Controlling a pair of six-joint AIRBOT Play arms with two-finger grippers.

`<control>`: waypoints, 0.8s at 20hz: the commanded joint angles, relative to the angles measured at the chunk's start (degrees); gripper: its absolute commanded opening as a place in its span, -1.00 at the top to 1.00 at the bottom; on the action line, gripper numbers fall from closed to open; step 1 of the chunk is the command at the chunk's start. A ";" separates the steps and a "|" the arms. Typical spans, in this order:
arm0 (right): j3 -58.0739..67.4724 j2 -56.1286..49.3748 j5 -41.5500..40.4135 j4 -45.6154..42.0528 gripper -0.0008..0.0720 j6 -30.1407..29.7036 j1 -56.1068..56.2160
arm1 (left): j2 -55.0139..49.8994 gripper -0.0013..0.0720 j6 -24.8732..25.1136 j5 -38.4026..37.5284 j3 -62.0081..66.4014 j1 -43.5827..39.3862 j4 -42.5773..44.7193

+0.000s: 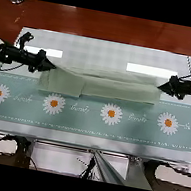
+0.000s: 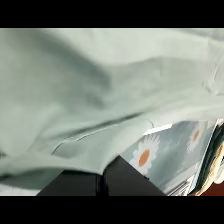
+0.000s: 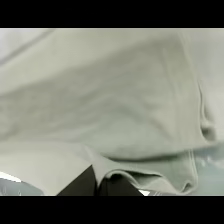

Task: Fold the shirts.

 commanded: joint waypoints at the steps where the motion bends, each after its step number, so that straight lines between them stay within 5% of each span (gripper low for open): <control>1: 7.28 -5.86 -1.11 0.24 0.92 1.38 2.25 | -7.06 0.89 -3.45 -1.07 7.80 -0.79 0.07; 6: 11.98 -11.85 -4.35 0.70 0.91 3.26 2.99 | -13.27 0.89 -3.23 1.29 8.63 -1.38 0.17; 7: 12.41 -12.74 -4.76 0.72 0.49 3.23 2.99 | -13.84 0.66 -3.10 1.73 8.63 -1.46 0.22; 8: 12.52 -13.33 -4.87 0.83 -0.61 2.91 2.99 | -14.10 -0.45 -3.19 1.42 8.63 -1.55 0.24; 9: 12.59 -13.42 -4.81 0.66 -0.73 1.60 2.99 | -14.05 -0.96 -3.23 -1.25 9.11 -1.20 0.61; 13: 16.48 -13.35 2.97 -6.62 -0.73 0.26 -0.13 | -10.36 -0.95 -9.62 -13.92 17.70 7.06 20.39; 16: 16.85 -14.12 3.98 -12.76 -0.73 4.81 -3.74 | -0.11 -0.95 -9.79 -8.50 15.54 14.23 29.31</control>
